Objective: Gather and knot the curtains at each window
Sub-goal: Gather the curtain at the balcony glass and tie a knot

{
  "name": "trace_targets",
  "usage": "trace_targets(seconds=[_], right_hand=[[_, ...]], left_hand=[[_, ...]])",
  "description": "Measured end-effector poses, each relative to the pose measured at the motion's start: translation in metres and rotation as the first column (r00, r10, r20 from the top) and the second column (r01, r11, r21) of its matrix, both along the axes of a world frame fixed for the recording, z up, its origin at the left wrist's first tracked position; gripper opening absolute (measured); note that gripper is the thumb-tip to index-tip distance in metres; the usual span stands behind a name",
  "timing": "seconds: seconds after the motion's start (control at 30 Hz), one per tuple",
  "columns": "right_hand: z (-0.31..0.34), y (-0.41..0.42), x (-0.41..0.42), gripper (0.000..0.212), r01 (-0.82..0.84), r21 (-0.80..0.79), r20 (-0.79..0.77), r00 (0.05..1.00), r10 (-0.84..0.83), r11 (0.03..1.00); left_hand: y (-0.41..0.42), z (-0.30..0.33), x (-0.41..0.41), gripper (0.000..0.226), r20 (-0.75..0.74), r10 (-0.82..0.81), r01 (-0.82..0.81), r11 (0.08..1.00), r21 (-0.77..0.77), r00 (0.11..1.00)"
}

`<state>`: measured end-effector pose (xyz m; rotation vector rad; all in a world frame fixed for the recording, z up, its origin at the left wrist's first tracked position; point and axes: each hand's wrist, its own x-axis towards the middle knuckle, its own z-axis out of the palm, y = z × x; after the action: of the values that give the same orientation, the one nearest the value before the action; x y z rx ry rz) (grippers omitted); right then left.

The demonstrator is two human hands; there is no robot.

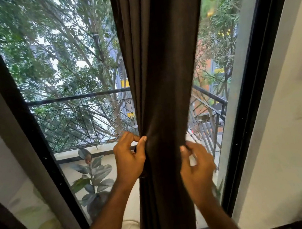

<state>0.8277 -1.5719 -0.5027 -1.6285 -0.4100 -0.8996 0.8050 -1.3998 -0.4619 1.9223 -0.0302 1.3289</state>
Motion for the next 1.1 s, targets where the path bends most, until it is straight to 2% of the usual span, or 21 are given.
trace_targets(seconds=[0.07,0.17,0.33,0.53,0.7,0.77,0.87,1.1], right_hand=[[-0.008,0.011,-0.002,0.019,-0.017,-0.14,0.073,0.997,0.027,0.99],[-0.008,0.017,0.006,0.013,0.015,-0.122,0.028,1.0,-0.012,0.992],[0.003,0.041,-0.005,0.016,0.016,-0.27,0.149,0.989,0.025,0.963],[0.005,0.051,-0.008,0.015,0.001,-0.27,0.162,0.986,0.045,0.963],[0.002,0.051,-0.013,0.005,0.041,-0.267,0.168,0.986,0.004,0.963],[0.002,0.053,-0.012,0.006,0.041,-0.265,0.162,0.987,0.003,0.963],[0.006,0.062,-0.011,0.007,0.003,-0.285,0.158,0.986,0.044,0.959],[0.007,0.061,-0.012,0.01,-0.053,-0.246,0.18,0.979,0.099,0.968]], left_hand=[[-0.011,0.0,0.001,0.026,-0.003,-0.041,0.041,0.999,0.0,0.999],[-0.013,-0.001,0.001,0.025,0.003,-0.046,0.046,0.999,-0.004,0.999],[-0.014,0.0,-0.003,0.024,0.008,-0.061,0.061,0.998,-0.007,0.998],[-0.015,0.002,-0.011,0.025,0.022,-0.091,0.091,0.996,0.002,0.996],[0.002,0.002,-0.009,0.025,0.045,0.107,-0.111,0.989,0.095,0.993],[0.002,0.002,-0.009,0.025,0.05,0.131,-0.137,0.983,0.126,0.99],[-0.005,0.002,-0.013,0.024,0.036,0.1,-0.103,0.986,0.129,0.994],[-0.008,0.001,-0.019,0.029,-0.033,-0.057,0.057,0.998,0.008,0.998]])
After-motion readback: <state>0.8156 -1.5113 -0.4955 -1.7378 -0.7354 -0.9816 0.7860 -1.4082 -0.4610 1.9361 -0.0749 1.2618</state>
